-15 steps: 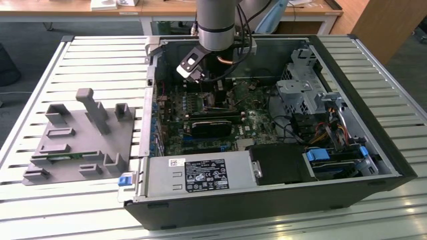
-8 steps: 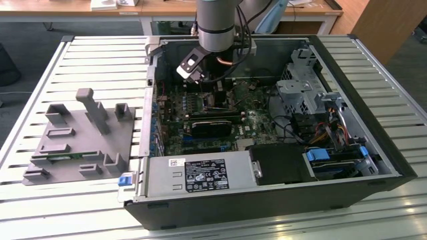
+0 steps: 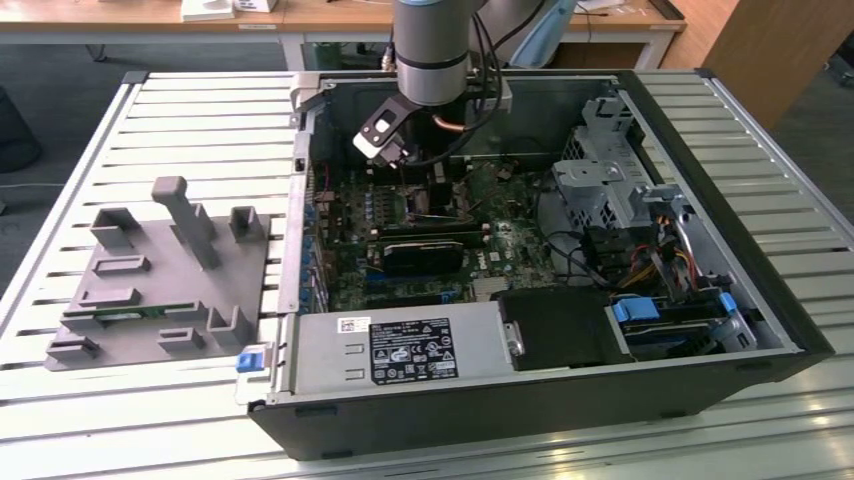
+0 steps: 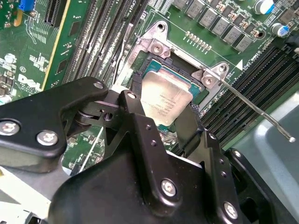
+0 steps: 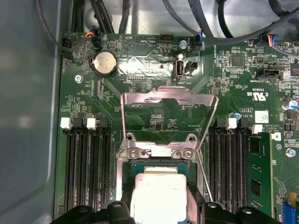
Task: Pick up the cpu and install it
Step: 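Place the cpu into insertion slot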
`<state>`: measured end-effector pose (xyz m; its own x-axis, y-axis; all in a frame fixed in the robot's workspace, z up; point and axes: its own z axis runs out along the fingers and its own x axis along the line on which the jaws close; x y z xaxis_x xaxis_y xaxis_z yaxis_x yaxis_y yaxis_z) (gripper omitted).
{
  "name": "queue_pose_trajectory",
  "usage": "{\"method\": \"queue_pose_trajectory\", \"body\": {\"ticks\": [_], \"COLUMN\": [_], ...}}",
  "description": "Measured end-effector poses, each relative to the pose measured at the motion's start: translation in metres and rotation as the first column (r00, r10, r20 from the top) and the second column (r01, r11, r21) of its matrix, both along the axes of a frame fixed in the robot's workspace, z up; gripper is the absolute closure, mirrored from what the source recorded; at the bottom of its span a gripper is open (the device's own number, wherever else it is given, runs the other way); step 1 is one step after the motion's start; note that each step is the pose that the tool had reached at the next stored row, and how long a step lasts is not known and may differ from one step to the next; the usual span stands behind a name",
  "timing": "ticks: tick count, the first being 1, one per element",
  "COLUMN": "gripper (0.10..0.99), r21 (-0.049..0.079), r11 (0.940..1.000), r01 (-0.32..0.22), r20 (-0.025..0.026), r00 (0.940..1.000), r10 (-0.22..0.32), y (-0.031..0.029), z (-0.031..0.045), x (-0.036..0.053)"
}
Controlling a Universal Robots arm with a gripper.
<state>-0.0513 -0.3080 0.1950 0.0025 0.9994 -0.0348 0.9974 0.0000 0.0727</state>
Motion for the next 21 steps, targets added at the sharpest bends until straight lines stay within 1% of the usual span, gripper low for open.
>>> {"method": "queue_pose_trajectory", "body": {"ticks": [9, 11, 12, 19, 21], "gripper": [0.557, 0.545, 0.482, 0.482, 0.482], "r21": [0.001, 0.002, 0.001, 0.001, 0.000], "r11": [1.0000, 1.0000, 1.0000, 1.0000, 1.0000], "r01": [0.000, 0.000, 0.000, 0.000, 0.000], "r20": [0.0002, 0.0007, 0.0006, 0.0003, 0.0002], "r00": [1.0000, 1.0000, 1.0000, 1.0000, 1.0000], "r10": [0.000, 0.000, 0.000, 0.000, 0.000], "y": [0.0001, 0.0003, 0.0003, 0.0001, 0.0001], "z": [-0.0004, -0.0008, -0.0007, -0.0005, 0.0007], "x": [0.0000, 0.0001, 0.0001, 0.0000, 0.0000]}}
